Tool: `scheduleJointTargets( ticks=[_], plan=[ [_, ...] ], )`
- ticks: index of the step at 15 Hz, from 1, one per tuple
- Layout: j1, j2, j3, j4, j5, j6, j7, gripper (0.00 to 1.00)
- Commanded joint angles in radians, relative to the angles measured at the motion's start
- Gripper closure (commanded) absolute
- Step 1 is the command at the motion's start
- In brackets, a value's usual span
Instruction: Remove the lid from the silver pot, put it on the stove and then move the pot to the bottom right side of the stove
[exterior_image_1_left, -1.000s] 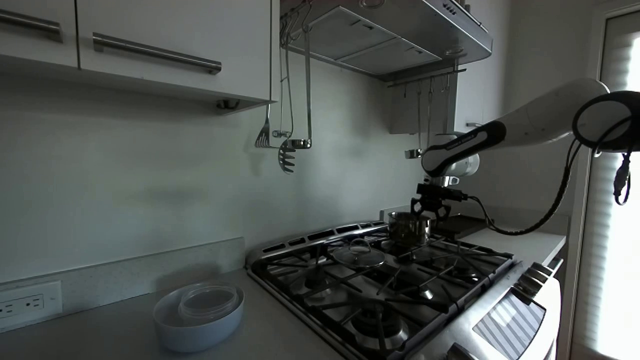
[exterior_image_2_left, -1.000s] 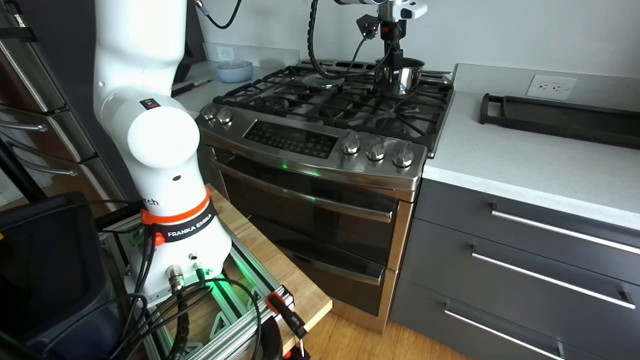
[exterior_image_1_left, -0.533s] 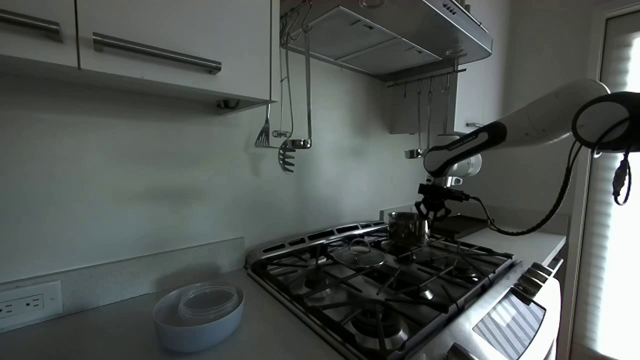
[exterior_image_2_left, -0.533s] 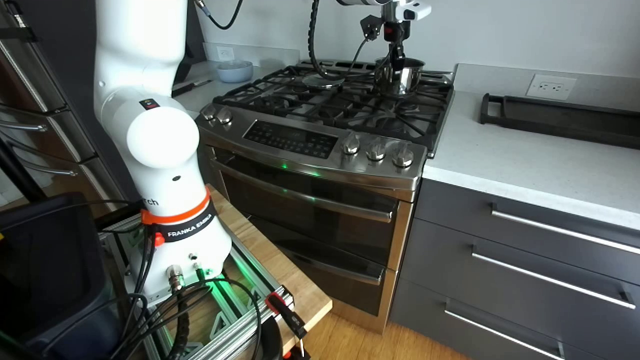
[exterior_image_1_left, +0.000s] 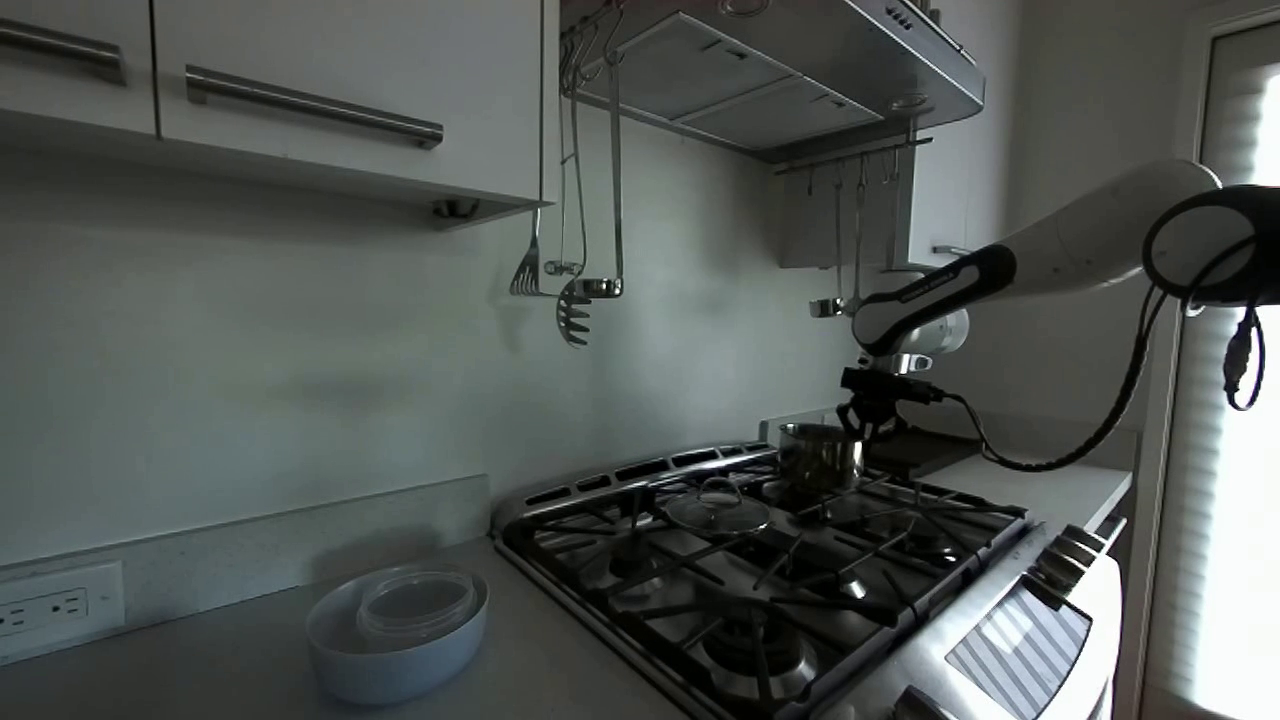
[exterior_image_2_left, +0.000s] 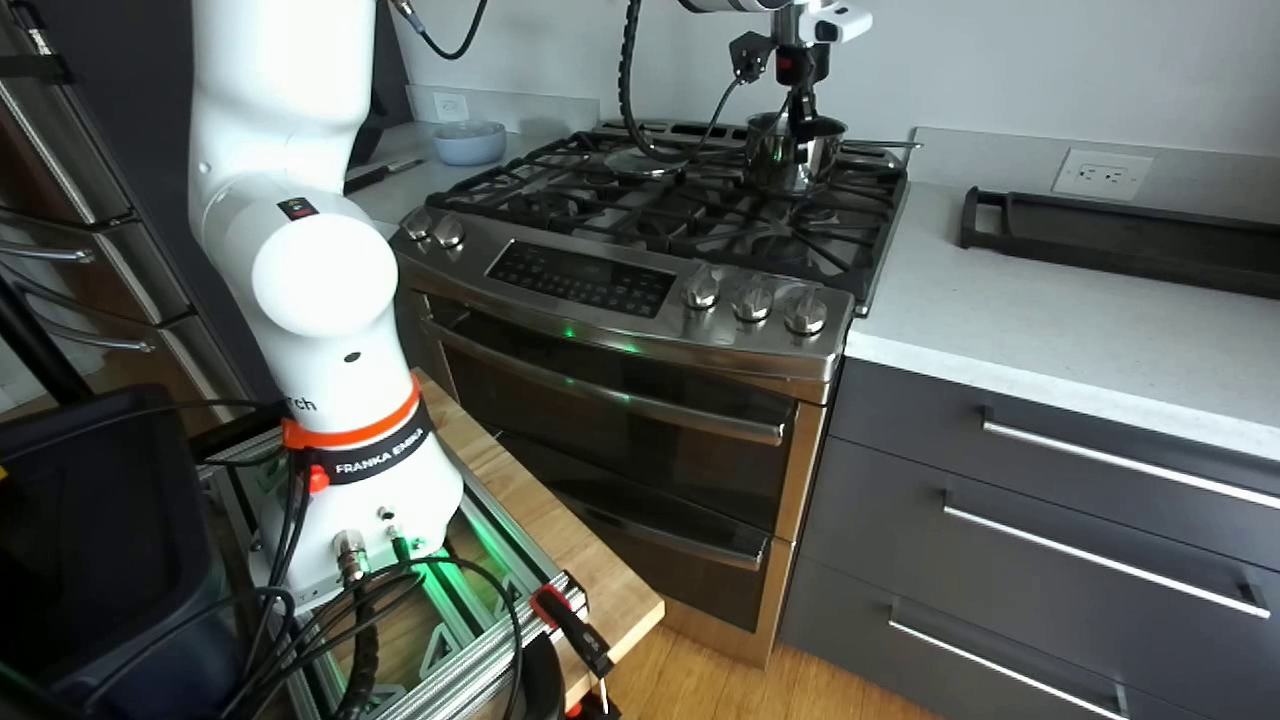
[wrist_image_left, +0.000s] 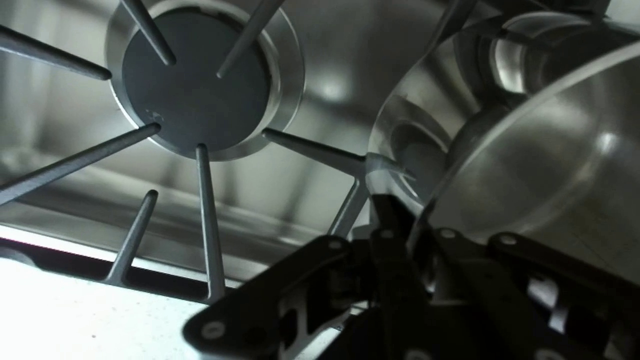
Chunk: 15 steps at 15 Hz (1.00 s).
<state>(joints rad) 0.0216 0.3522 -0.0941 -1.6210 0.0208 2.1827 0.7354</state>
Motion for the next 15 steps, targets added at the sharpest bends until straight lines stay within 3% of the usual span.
scheduleJointTargets(
  ticks=[1,15],
  plan=[
    [-0.011,-0.025,-0.006,-0.026,0.008,0.023,-0.013,0.99],
    [-0.028,-0.195,-0.019,-0.241,-0.050,0.093,-0.227,0.99]
  ],
)
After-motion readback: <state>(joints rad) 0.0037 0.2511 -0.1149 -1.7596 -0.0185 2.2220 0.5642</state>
